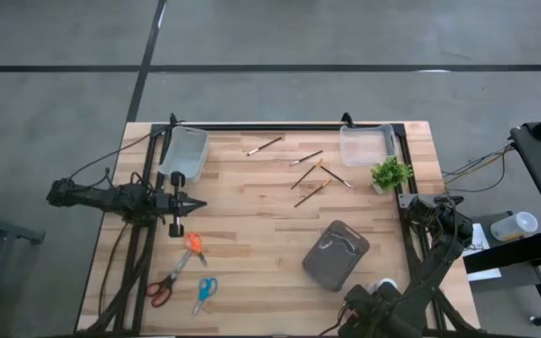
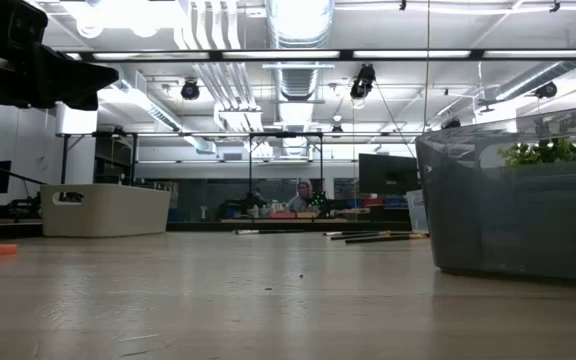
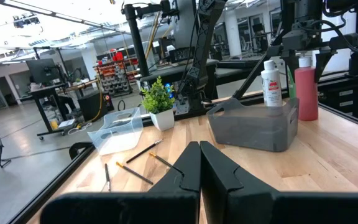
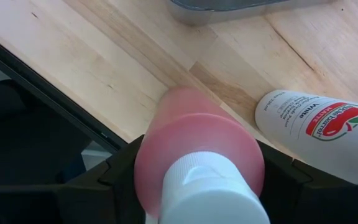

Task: Pick & Place Paint Supplies
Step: Put the red paint bottle into the black bin, then put the white paint bottle into the black bin

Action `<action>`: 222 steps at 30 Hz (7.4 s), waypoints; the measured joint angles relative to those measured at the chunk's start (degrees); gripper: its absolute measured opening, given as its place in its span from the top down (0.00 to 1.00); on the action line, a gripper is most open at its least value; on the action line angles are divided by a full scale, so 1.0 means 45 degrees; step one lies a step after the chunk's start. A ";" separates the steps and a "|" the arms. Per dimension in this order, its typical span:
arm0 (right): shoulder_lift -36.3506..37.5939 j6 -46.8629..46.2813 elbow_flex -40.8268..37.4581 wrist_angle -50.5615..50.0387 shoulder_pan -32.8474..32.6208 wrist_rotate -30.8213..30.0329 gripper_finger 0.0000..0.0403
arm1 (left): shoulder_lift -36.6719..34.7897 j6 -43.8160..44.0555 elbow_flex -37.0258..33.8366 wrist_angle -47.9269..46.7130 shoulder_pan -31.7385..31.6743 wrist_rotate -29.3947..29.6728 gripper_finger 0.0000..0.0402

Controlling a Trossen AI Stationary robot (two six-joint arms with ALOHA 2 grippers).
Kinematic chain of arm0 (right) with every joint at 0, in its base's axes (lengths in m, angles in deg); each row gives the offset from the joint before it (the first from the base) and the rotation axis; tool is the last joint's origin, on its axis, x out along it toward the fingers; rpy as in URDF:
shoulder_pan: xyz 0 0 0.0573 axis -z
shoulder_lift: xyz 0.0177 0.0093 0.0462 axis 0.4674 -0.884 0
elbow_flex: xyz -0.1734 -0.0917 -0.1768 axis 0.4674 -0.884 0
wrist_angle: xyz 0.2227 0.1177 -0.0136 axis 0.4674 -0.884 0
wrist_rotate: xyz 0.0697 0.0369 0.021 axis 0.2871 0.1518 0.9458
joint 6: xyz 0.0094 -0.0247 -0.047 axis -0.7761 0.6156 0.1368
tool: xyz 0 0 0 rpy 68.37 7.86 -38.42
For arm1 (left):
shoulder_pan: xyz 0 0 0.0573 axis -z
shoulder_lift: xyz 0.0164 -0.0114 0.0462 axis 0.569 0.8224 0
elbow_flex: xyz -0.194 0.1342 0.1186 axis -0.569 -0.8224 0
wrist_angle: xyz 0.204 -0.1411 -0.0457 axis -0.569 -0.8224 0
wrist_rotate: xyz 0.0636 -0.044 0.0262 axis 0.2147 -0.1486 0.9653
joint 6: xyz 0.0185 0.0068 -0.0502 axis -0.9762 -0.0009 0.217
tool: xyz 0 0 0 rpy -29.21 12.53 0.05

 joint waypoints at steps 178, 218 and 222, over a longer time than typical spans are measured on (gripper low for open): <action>0.7213 0.9692 -0.8646 0.3706 0.8000 -0.0057 0.27 | 0.0005 0.0000 0.0000 0.0005 -0.0005 0.0000 1.00; 0.7237 0.9333 -0.5407 0.0865 0.6677 -0.0102 0.27 | 0.0000 0.0000 0.0000 0.0000 -0.0005 0.0000 1.00; 0.7237 0.9133 -0.4824 0.0430 0.6354 -0.0131 0.27 | 0.0000 0.0000 0.0000 0.0000 -0.0005 0.0004 1.00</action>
